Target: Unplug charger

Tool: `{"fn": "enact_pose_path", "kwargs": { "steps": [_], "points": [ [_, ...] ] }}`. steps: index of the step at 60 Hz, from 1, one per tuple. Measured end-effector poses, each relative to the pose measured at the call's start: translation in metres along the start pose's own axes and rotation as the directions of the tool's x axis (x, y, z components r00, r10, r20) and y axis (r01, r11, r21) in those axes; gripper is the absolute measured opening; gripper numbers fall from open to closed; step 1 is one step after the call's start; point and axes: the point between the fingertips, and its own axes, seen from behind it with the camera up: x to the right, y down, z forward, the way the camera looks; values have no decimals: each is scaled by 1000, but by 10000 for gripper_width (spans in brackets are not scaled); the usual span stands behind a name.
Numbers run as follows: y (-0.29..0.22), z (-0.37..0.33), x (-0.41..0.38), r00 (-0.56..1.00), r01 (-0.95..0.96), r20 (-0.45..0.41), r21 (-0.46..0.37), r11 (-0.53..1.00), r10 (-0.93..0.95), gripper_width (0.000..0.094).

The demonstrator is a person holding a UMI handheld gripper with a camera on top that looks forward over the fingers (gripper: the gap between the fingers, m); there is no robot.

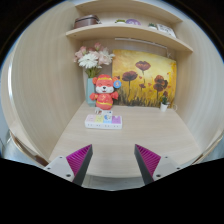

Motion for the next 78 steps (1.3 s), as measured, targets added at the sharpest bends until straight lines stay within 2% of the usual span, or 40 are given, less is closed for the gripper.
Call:
{"fn": "enact_pose_path", "kwargs": {
  "steps": [8, 19, 27, 31, 34, 48, 54, 56, 58, 60, 61, 63, 65, 67, 73, 78],
  "points": [
    [-18, 75, -5, 999, 31, 28, -20, 999, -30, 860],
    [-53, 185, -13, 999, 40, 21, -5, 999, -40, 830],
    [-74, 241, -22, 999, 25, 28, 36, 999, -26, 662],
    [-68, 261, -24, 999, 40, 19, 20, 999, -40, 527],
    [-73, 263, -26, 999, 16, 40, 38, 999, -17, 323],
    [-72, 267, -25, 1000, -11, 0, 22, 1000, 11, 178],
    [-76, 267, -25, 1000, -22, 19, -53, 998, 23, 162],
    [-94, 258, -25, 996, -72, 53, -39, 997, 74, 157],
    [-143, 243, -16, 992, -110, 69, 63, 992, 106, 156],
    [-194, 225, 4, 994, -109, 30, 179, 978, 105, 157],
    [-220, 216, 8, 995, -100, 11, 211, 972, 100, 157],
    [-258, 198, 19, 996, -84, 26, 294, 952, 79, 156],
    [-283, 187, 33, 997, -77, 27, 337, 938, 72, 156],
    [-298, 177, 49, 997, -80, 8, 340, 937, 82, 157],
    [-284, 175, 108, 988, -131, -39, 320, 938, 151, 155],
    [-234, 189, 148, 983, -122, -105, 223, 967, 148, 155]
  ]
}}
